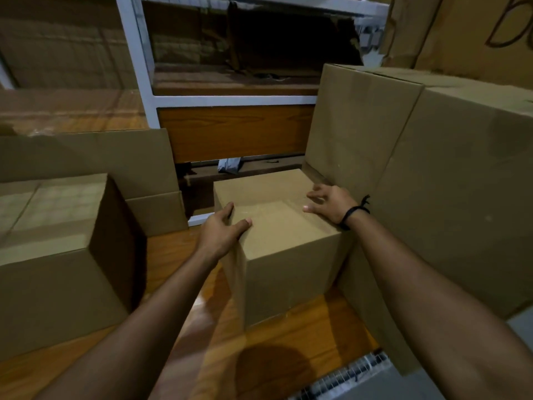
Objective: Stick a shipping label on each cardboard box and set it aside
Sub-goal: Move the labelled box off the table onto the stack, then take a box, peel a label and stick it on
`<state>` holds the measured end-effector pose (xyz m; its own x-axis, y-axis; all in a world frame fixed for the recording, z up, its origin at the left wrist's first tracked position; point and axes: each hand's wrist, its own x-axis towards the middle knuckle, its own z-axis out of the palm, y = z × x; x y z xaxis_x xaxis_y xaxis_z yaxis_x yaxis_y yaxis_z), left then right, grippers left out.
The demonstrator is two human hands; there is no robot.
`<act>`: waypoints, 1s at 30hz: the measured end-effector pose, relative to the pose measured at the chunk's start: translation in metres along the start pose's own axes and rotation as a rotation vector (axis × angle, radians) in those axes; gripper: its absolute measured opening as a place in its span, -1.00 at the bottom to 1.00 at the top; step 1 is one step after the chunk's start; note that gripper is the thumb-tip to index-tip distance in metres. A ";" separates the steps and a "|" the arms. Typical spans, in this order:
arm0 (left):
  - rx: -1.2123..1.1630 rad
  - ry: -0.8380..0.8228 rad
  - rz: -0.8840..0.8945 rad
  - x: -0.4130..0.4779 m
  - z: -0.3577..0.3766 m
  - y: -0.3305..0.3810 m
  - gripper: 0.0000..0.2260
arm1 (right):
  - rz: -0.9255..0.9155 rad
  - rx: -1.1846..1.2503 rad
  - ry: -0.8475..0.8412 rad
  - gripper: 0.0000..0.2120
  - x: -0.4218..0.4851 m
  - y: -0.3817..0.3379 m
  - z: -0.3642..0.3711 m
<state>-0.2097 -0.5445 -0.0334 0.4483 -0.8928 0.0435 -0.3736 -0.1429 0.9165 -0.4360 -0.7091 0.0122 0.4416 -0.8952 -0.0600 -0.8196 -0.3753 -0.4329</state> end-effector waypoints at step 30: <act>-0.088 -0.128 0.052 -0.018 -0.002 -0.005 -0.36 | -0.081 -0.195 0.191 -0.47 -0.027 -0.015 0.030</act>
<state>-0.2143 -0.5268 -0.0376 0.3216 -0.9458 0.0458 -0.3185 -0.0625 0.9459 -0.4245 -0.6715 -0.0069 0.4464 -0.8828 0.1464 -0.8475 -0.4696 -0.2474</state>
